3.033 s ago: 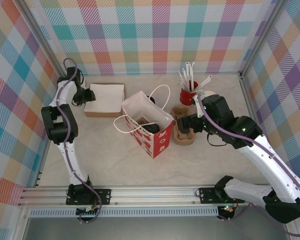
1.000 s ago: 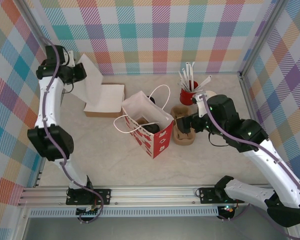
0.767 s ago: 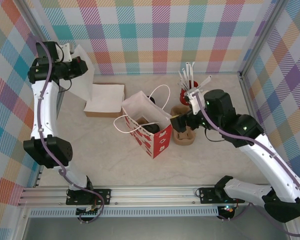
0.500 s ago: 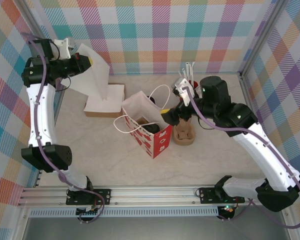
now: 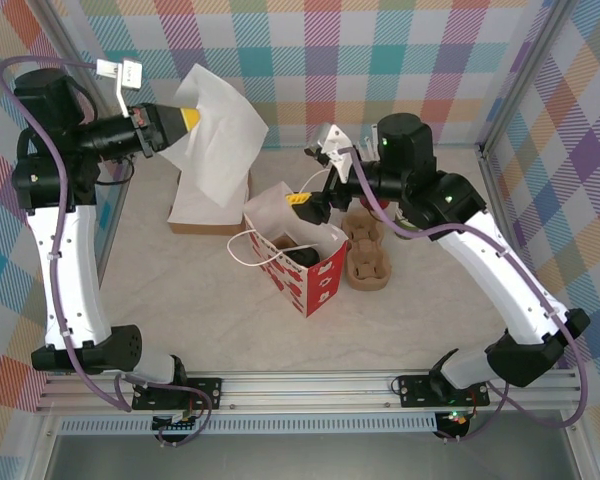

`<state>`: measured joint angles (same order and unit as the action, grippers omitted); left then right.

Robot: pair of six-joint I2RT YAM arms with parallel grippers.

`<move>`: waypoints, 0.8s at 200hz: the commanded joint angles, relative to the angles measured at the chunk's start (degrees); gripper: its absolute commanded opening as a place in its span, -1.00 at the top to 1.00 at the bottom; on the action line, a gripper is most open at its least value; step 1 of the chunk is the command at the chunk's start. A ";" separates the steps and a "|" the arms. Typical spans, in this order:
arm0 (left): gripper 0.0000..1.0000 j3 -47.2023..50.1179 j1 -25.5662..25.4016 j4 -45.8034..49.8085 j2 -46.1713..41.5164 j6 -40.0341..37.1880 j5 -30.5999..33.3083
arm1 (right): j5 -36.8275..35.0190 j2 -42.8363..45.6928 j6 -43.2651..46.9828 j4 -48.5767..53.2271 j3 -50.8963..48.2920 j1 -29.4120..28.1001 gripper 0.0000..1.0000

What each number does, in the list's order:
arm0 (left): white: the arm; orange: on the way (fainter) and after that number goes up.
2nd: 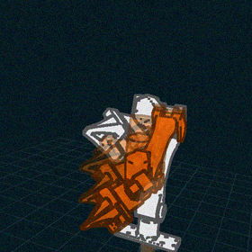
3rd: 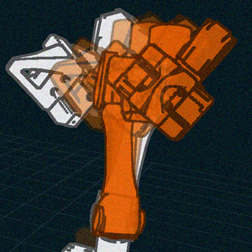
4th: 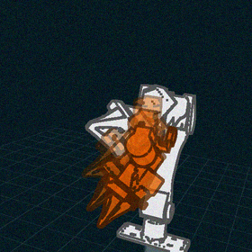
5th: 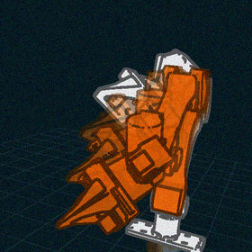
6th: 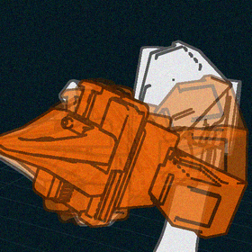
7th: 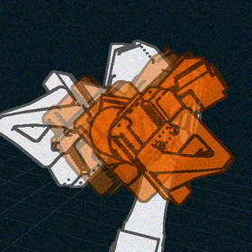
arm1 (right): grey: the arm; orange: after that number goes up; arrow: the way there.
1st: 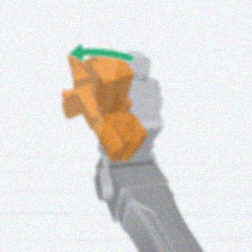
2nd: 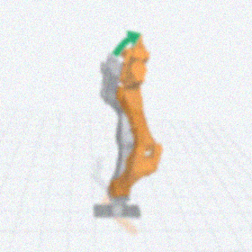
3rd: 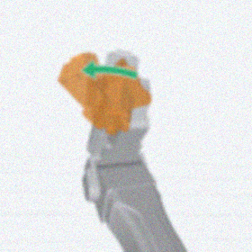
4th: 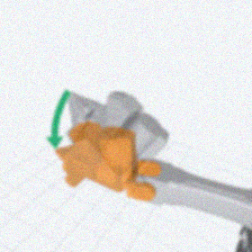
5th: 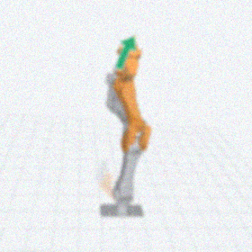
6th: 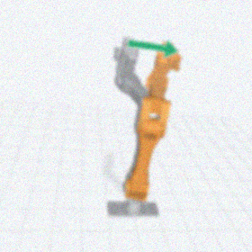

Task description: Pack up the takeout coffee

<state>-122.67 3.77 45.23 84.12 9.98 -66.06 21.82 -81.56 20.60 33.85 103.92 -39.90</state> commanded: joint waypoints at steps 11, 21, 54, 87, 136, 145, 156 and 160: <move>1.00 -2.01 -4.15 3.42 -1.93 -7.97 -8.06 | 3.76 -1.49 4.93 1.46 6.45 -0.35 -0.99; 1.00 -2.02 -5.26 4.17 -1.92 -9.50 -8.93 | 4.28 -2.76 5.29 3.12 8.32 -0.35 -0.99; 1.00 -1.92 -8.17 5.14 -1.25 -11.34 -9.65 | 5.29 -6.46 4.25 4.66 12.55 -0.35 -0.99; 1.00 -2.13 -10.94 4.65 -0.39 -11.80 -9.63 | 6.65 -9.61 2.37 3.04 13.55 -0.59 -0.99; 1.00 -2.57 -12.91 4.57 0.59 -13.05 -8.92 | 9.42 -14.34 1.18 3.92 15.18 -1.90 -0.88; 1.00 -2.57 -12.97 4.60 0.81 -13.06 -8.93 | 10.52 -14.79 0.48 4.15 15.34 -2.05 -0.73; 1.00 -2.57 -13.08 4.68 0.95 -13.13 -8.54 | 11.38 -15.03 -0.43 4.90 15.81 -1.98 -0.41; 1.00 -2.57 -13.10 4.77 0.96 -13.16 -8.31 | 11.41 -15.10 -0.62 5.30 16.00 -2.04 -0.28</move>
<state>-123.70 -8.47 49.54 84.49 -1.78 -74.08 28.75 -96.64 21.78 37.89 117.12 -41.43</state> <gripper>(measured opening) 0.040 0.789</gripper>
